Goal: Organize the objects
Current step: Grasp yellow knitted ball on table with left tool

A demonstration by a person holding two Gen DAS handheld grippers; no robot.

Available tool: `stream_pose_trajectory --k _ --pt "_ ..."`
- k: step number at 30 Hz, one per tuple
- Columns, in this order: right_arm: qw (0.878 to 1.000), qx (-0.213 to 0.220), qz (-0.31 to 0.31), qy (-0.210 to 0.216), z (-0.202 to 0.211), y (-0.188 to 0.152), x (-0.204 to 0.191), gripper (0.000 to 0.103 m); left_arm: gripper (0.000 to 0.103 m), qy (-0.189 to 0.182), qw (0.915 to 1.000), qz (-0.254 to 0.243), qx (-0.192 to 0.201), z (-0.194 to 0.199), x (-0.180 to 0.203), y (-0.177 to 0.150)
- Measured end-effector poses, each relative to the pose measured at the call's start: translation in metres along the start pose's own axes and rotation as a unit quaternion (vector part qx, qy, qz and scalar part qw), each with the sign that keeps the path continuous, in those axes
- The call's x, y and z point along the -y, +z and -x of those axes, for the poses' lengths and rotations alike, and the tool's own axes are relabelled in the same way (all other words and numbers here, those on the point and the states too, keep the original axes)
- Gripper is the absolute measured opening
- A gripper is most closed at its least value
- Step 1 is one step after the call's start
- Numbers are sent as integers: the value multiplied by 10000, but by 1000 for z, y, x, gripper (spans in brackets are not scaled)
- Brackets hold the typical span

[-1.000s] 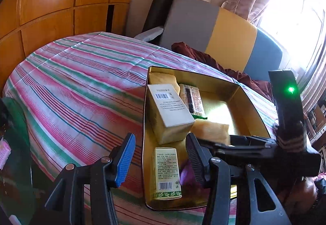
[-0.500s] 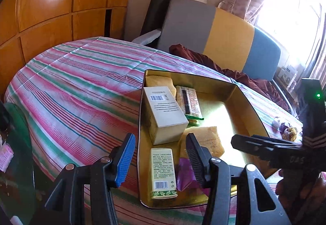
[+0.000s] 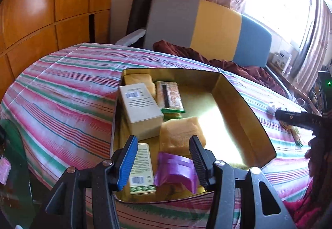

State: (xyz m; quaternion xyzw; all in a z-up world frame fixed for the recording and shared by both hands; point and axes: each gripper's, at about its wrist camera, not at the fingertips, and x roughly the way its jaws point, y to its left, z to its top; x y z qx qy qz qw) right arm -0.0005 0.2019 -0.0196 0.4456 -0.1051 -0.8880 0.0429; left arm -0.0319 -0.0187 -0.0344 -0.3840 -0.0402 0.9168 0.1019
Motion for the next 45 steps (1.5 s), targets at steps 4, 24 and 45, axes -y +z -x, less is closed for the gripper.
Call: stream_pose_trajectory --k 4,24,45 --pt "9974 148 -366 -596 23 7 61 103 52 -134 9998 -135 -109 -4 13 2" --pt "8942 841 -4159 -1424 80 -40 310 103 53 -1386 9771 -1579 -347 -25 186 32" --pt "8779 969 -4665 -479 74 -52 317 103 92 -2489 9412 -1775 -1436 -142 377 47"
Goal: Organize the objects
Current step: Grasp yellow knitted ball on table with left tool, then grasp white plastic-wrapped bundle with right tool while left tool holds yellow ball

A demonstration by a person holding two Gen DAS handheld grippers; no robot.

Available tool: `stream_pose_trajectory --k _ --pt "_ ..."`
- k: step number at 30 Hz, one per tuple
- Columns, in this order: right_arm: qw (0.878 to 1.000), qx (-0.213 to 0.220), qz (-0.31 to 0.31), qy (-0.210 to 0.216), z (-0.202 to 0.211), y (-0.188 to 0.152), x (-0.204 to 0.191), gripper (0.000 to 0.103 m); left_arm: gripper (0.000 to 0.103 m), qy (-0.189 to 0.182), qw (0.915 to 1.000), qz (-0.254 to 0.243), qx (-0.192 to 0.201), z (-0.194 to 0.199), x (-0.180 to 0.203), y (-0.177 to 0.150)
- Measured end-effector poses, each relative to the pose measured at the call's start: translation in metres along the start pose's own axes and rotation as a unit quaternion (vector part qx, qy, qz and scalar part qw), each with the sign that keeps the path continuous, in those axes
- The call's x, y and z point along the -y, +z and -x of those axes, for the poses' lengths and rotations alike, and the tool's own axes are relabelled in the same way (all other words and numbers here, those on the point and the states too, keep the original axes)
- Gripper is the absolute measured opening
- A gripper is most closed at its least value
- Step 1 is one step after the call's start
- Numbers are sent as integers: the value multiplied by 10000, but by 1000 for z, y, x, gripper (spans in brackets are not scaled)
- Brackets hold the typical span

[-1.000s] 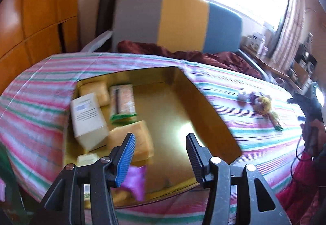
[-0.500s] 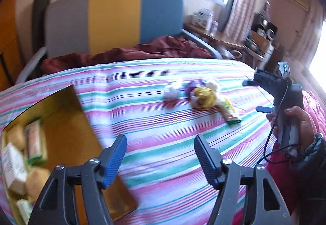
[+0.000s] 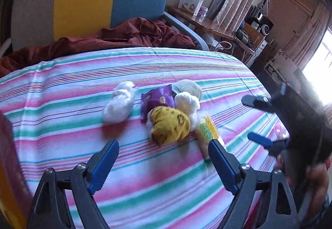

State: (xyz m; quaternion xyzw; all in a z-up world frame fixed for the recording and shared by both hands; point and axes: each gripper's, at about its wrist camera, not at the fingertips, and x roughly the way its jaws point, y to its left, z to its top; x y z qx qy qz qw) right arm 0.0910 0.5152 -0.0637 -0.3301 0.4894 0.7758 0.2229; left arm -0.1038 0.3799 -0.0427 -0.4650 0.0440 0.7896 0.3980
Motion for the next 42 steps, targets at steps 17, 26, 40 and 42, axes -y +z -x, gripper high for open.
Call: stream_pose_trajectory --k 17,26,40,42 --pt "9998 -164 37 102 -11 1 0 103 44 -452 9976 515 -119 -43 -27 -32" --pt "9995 -186 256 42 -15 1 -7 103 42 -83 9992 -115 379 1 -13 -104" --pt "9578 -46 2821 -556 -27 -39 -84 71 40 -263 9985 -46 469 -4 -18 -108" --pt "9496 17 3052 -713 -30 -43 -89 69 40 -305 9984 -16 477 -4 -20 -109"
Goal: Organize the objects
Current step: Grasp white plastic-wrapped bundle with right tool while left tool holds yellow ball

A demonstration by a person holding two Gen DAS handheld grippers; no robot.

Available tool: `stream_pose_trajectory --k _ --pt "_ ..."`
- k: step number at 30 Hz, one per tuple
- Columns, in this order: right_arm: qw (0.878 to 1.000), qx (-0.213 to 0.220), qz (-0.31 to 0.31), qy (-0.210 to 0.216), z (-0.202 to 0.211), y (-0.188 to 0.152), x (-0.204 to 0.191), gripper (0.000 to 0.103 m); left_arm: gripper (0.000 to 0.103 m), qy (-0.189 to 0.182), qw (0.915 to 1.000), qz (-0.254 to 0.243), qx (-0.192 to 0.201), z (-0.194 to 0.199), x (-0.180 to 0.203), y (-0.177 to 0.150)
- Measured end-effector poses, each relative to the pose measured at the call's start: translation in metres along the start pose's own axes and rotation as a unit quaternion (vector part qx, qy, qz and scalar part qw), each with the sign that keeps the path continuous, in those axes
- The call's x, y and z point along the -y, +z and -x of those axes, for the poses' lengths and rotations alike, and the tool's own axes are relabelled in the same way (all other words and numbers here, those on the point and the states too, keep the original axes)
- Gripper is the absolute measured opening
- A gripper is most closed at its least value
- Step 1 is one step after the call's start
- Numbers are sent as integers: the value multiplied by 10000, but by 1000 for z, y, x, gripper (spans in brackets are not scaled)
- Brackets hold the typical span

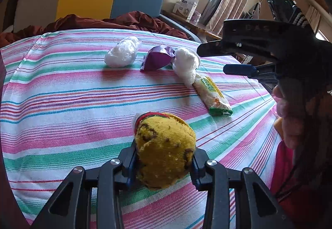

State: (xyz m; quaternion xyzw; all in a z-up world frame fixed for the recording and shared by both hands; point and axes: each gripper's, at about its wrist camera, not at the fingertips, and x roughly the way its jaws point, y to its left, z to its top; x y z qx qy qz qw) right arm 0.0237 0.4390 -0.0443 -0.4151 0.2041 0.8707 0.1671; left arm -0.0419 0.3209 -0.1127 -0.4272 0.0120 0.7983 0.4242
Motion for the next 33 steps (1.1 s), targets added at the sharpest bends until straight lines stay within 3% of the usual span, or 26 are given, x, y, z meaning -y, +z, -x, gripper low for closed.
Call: stream_pose_trajectory --k 11,13,14,15,20,25,33 --pt "9968 -113 757 -242 -39 11 -27 68 41 -216 9996 186 33 0 -8 0" --pt "9948 -251 927 -351 -52 10 -32 62 41 -223 9996 189 35 0 -8 -1" --pt "9931 -332 1023 -463 -58 9 -33 45 41 -222 9996 188 35 0 -8 -1" --pt "9915 -447 1084 -568 -64 8 -33 39 41 -227 9995 193 36 0 -8 -1" --pt "9933 -388 993 -455 -51 11 -28 39 41 -237 9995 196 39 0 -8 -1" --pt "9938 -855 659 -277 -54 7 -21 39 41 -227 9996 182 39 0 -9 0" --pt "9934 -858 755 -120 -50 8 -23 39 41 -186 9997 128 38 1 -9 -2"
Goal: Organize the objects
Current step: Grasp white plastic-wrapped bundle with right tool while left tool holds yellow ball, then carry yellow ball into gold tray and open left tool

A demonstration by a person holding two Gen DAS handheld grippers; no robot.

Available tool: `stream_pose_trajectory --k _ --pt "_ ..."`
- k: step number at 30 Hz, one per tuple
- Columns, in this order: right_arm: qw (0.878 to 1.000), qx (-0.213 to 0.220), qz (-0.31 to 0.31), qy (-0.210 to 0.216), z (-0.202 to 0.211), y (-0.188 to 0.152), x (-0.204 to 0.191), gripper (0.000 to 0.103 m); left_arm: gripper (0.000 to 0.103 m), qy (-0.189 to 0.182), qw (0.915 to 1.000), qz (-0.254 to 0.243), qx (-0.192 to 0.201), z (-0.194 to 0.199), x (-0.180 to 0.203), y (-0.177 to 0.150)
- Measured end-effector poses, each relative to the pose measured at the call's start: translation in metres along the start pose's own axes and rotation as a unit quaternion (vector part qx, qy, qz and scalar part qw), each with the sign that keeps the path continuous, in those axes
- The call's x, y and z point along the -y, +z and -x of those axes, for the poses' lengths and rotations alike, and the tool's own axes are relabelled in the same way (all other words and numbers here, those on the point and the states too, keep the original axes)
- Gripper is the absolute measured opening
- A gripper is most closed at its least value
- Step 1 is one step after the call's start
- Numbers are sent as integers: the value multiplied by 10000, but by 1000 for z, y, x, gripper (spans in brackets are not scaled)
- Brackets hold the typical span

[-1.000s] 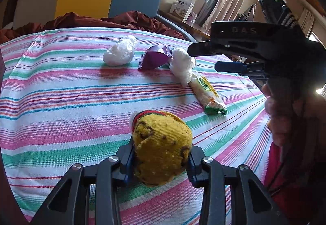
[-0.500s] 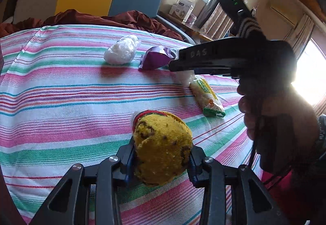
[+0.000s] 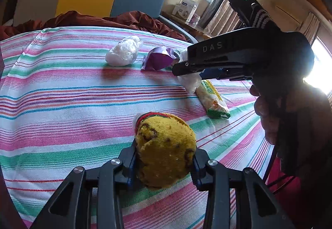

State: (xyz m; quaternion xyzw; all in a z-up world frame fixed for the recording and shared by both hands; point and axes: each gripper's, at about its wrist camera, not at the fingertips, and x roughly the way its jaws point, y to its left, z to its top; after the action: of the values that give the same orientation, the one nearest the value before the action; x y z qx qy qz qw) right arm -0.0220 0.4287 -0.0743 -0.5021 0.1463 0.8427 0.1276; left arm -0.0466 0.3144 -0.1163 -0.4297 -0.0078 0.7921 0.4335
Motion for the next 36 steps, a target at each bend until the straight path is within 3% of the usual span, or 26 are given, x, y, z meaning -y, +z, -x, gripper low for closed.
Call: stream_pose_trajectory --k 23,36 --pt "9994 -164 307 1 -10 -1 -7 39 40 119 9999 -107 -9 -1 4 0" --pt "9985 -56 523 -130 -7 -4 -13 39 39 502 9978 -407 -152 13 18 -7"
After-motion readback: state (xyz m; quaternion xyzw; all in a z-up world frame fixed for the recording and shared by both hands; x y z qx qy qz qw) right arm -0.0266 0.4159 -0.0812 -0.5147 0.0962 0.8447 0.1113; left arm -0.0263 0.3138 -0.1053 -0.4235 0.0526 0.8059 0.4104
